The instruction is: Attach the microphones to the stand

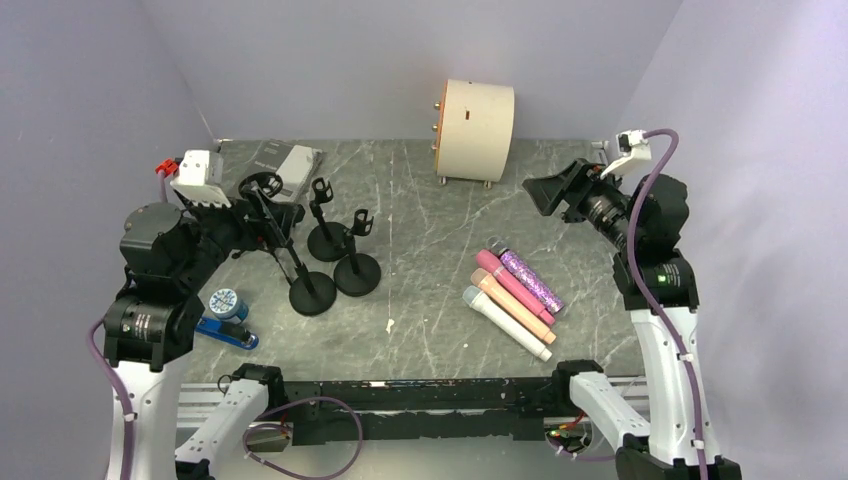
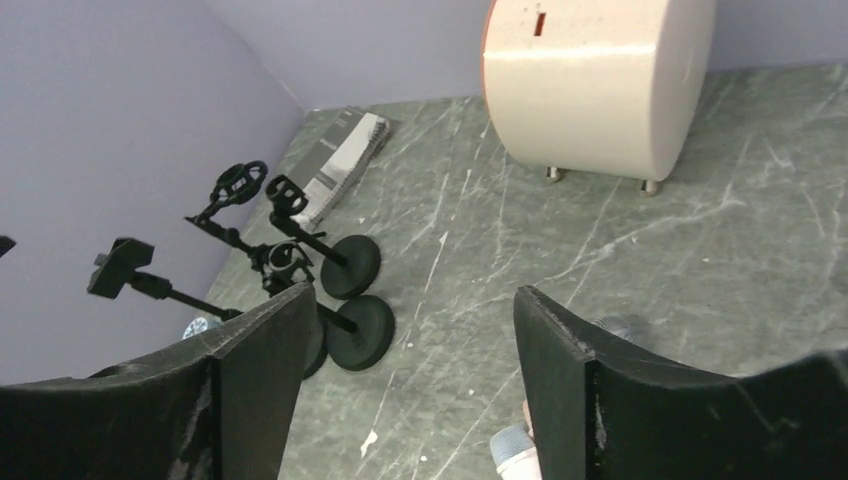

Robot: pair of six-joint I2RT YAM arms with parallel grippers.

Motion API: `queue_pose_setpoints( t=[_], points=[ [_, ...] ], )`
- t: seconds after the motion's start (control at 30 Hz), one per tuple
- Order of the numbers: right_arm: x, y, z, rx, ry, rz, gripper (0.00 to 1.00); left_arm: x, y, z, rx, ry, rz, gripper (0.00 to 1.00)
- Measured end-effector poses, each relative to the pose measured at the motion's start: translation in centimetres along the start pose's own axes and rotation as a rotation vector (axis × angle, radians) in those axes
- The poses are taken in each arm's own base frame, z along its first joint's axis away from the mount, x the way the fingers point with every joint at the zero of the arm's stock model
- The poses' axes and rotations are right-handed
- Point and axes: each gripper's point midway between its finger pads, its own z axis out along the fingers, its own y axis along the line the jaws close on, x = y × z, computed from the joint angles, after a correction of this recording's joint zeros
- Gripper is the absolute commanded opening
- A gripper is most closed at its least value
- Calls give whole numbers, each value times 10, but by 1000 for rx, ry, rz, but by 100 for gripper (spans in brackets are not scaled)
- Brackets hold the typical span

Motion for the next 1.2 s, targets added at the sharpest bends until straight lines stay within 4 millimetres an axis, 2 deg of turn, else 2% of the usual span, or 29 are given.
queue_pose_setpoints(
  t=[0.17,0.3,0.43,0.57,0.73,0.83,1.07,1.2],
  points=[
    [7,9,-3,-73,-16,-5,82,-1,-6,-4,30,-4,-8,94],
    [12,24,-2,-179,-9,-30,82,0,-11,-4,55,2,-11,94],
    [25,32,4,-278,28,-21,83,0,-17,-5,92,5,-11,94],
    [39,43,21,-355,89,33,95,-2,-26,-5,141,-1,-11,94],
    [92,92,53,-461,240,65,97,-2,-42,-7,241,-7,12,94],
    [125,117,76,-493,317,87,98,5,-48,-8,290,0,24,94],
    [200,141,154,-350,443,92,97,8,-58,-18,355,-18,40,94],
    [235,160,186,-305,474,64,96,8,-70,-25,429,-19,57,94]
  ],
)
